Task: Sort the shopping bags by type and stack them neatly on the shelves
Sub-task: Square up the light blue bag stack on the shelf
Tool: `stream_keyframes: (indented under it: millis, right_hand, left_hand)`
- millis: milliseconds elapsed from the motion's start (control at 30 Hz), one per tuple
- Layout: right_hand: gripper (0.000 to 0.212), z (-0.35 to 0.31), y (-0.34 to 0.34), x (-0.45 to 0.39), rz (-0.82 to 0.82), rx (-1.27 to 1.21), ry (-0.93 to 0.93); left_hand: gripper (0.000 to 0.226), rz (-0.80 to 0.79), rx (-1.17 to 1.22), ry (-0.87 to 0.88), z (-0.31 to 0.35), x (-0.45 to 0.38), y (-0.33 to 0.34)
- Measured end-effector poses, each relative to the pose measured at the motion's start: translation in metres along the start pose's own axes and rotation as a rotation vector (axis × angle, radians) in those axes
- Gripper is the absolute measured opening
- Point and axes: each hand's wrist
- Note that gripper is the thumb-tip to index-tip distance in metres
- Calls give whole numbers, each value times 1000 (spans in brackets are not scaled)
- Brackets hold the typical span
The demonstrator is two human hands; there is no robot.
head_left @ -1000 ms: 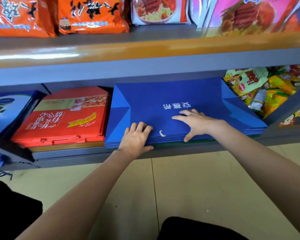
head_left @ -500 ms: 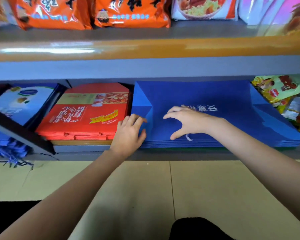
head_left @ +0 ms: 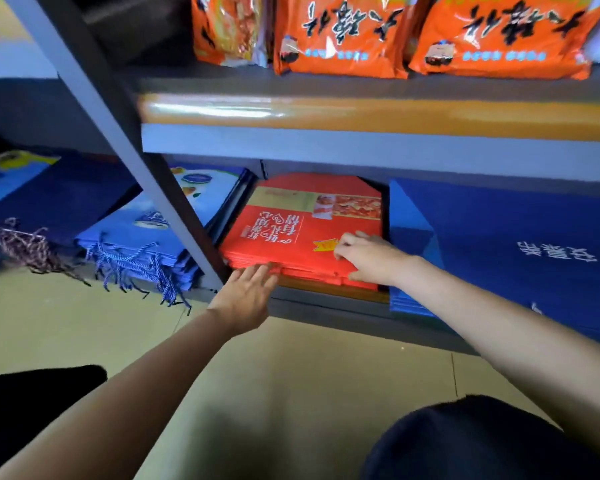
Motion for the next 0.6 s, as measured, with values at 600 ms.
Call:
stream_keyframes:
  millis: [600]
  right_hand:
    - [48, -238, -42, -114, 3, -86, -353]
  left_hand:
    - [32, 477, 261, -75, -271, 67, 46]
Point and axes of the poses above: each hand's wrist, its own x-axis away from the middle knuckle, its own y-axis out of the palm, z = x × y, and after that the axes turned 7 degrees about z, right-handed
